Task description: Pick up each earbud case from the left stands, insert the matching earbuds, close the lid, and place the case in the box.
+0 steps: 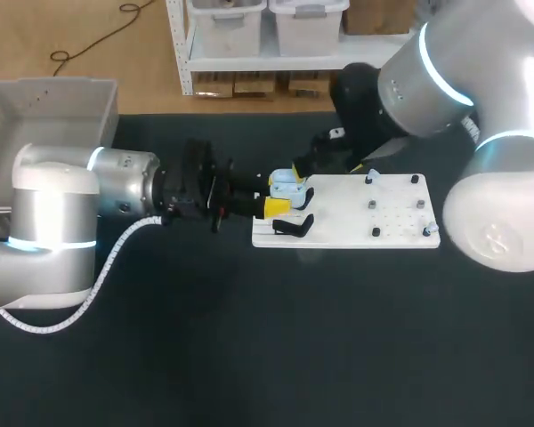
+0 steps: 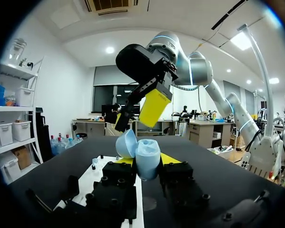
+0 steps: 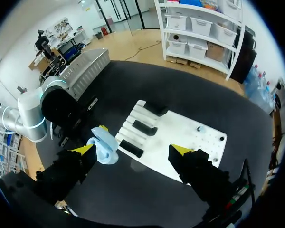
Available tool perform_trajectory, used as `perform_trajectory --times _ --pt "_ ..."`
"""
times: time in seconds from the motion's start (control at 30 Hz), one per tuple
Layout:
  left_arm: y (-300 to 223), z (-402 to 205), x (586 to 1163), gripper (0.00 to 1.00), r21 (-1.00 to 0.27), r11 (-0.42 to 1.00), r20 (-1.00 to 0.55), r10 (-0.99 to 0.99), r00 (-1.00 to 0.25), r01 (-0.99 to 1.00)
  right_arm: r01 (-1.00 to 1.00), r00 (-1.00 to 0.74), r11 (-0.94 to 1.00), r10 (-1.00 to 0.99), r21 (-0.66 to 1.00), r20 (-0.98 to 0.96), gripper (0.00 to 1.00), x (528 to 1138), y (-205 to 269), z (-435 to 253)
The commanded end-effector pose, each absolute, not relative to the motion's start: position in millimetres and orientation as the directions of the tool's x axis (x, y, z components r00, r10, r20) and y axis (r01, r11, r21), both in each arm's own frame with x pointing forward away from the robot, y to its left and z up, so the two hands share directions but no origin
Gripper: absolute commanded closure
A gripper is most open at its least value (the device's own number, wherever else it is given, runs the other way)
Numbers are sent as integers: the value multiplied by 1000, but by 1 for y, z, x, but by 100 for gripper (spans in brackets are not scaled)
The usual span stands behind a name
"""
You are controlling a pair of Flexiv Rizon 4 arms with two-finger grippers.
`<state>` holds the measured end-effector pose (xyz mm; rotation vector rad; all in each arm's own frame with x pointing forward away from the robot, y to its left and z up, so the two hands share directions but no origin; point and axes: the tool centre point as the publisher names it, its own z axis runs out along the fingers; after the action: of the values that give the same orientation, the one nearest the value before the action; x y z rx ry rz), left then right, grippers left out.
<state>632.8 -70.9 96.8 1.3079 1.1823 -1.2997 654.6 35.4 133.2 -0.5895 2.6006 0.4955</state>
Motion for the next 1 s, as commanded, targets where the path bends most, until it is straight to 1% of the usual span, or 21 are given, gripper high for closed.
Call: perform_trajectory --times 0.03,0.3,0.63,1.0 --pt "-70 97 632 100 -2 -123 -1000 16 0 992 -481 -790 856 -332 187 -515 0 639 12 150" --pt "-70 101 633 100 75 -135 -997 -8 75 988 -458 -804 880 -348 129 -482 0 643 -27 154" --pt "-72 99 633 100 92 -144 -995 9 95 985 -472 -842 879 -426 69 -331 0 643 -69 133" --pt "-72 98 634 100 89 -132 -995 27 93 987 -450 -882 893 -448 -22 -148 0 633 -107 91"
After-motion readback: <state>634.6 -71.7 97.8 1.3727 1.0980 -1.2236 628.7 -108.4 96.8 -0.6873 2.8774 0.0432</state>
